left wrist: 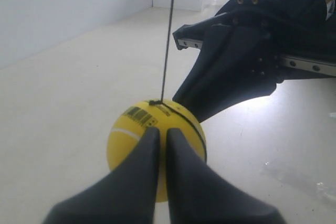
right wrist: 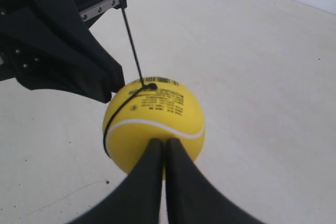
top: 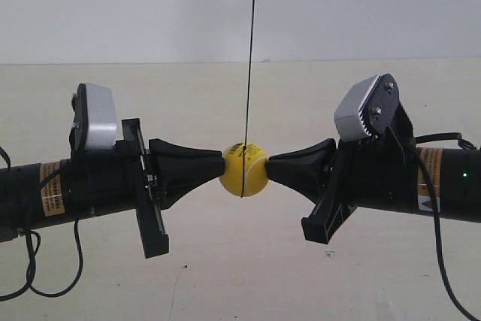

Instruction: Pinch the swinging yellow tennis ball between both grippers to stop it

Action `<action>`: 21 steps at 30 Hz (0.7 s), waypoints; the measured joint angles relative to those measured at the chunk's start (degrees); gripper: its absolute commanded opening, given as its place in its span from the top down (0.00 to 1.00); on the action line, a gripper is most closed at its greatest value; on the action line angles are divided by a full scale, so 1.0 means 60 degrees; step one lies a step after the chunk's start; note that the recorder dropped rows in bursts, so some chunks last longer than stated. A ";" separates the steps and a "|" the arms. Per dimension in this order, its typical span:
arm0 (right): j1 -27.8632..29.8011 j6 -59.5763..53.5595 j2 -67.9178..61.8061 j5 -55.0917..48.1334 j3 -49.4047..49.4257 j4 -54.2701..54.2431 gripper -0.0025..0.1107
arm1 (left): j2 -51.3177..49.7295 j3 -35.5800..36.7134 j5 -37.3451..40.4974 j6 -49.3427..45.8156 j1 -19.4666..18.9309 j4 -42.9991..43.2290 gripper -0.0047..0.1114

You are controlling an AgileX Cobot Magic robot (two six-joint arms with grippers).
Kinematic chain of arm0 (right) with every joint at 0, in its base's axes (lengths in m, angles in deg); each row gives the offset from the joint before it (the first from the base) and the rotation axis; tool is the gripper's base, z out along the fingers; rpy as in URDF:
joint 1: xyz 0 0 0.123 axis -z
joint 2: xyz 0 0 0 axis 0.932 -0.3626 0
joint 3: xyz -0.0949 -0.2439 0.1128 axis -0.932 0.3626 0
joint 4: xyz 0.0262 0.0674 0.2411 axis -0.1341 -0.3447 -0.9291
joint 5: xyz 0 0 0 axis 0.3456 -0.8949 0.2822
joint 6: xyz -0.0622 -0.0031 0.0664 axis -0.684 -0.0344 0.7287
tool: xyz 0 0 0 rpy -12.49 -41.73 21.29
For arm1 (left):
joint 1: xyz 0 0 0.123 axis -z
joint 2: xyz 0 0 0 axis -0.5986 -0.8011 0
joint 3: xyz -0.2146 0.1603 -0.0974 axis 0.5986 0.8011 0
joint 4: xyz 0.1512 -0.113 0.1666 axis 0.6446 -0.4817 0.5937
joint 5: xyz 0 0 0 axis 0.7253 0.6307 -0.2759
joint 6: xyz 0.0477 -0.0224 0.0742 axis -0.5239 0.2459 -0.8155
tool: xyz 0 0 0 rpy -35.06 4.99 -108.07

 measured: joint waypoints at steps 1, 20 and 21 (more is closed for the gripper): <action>0.0000 0.0000 0.0000 -0.0019 0.0000 0.0000 0.98 | 0.0000 0.0000 0.0000 0.0000 0.0000 0.0000 0.92; 0.0000 0.0000 0.0000 -0.0091 0.0000 0.0015 0.98 | 0.0000 0.0000 0.0562 0.0326 -0.0340 0.0365 0.92; 0.0000 0.0000 0.0000 -0.0091 0.0000 0.0015 0.98 | 0.0000 0.0000 0.0559 0.0370 -0.0340 0.0365 0.92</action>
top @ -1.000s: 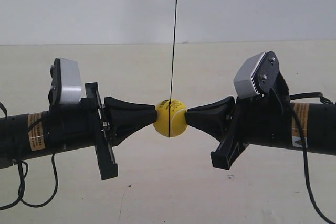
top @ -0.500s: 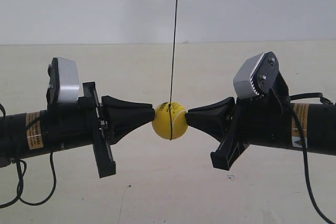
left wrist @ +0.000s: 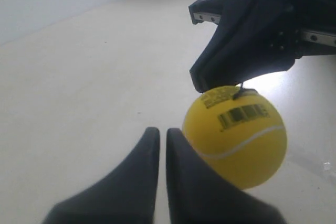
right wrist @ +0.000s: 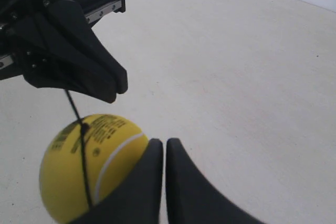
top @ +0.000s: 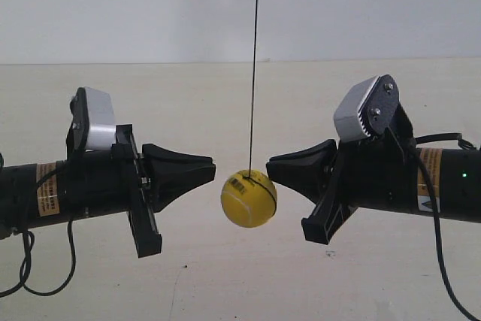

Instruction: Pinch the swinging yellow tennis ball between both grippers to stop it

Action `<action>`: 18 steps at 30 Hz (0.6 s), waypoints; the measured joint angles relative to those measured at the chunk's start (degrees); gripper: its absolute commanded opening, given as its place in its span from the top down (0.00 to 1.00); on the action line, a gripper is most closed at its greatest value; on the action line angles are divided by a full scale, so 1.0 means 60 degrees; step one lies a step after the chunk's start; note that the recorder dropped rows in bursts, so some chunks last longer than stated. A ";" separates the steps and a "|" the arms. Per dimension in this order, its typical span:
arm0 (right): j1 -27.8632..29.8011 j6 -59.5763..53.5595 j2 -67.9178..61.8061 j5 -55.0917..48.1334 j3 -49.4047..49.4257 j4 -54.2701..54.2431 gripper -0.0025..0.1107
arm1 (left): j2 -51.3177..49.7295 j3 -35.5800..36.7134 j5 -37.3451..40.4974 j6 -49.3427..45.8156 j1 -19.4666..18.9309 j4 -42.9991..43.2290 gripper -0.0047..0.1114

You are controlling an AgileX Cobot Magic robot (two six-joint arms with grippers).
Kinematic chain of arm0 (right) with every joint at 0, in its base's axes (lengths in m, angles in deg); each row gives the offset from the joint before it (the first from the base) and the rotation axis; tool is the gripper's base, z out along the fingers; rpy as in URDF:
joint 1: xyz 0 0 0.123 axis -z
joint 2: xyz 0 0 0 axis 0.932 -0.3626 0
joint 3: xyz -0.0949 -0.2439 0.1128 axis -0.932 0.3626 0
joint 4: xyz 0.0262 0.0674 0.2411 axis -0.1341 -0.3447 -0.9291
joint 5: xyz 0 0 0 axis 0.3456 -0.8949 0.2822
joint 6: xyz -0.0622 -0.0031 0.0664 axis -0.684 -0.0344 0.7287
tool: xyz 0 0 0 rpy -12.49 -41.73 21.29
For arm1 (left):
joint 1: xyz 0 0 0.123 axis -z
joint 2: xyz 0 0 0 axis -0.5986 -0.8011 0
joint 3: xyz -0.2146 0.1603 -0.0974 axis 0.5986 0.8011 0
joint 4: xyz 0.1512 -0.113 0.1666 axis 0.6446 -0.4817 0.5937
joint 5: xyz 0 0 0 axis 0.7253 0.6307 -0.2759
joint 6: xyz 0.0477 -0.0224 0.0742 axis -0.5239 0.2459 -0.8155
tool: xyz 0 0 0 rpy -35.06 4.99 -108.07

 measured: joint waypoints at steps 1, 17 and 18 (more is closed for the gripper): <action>0.0000 0.0000 0.0000 0.0000 0.0000 0.0000 0.98 | 0.0000 0.0000 0.0000 0.0041 0.0000 0.0000 0.92; 0.0000 0.0167 0.0000 -0.0531 0.0000 0.0177 0.98 | 0.0000 0.0000 -0.0144 0.0778 0.0000 0.0881 0.92; 0.0000 0.0182 0.0000 -0.0634 0.0000 0.0127 0.98 | 0.0000 0.0000 -0.0144 0.0778 0.0000 0.0881 0.92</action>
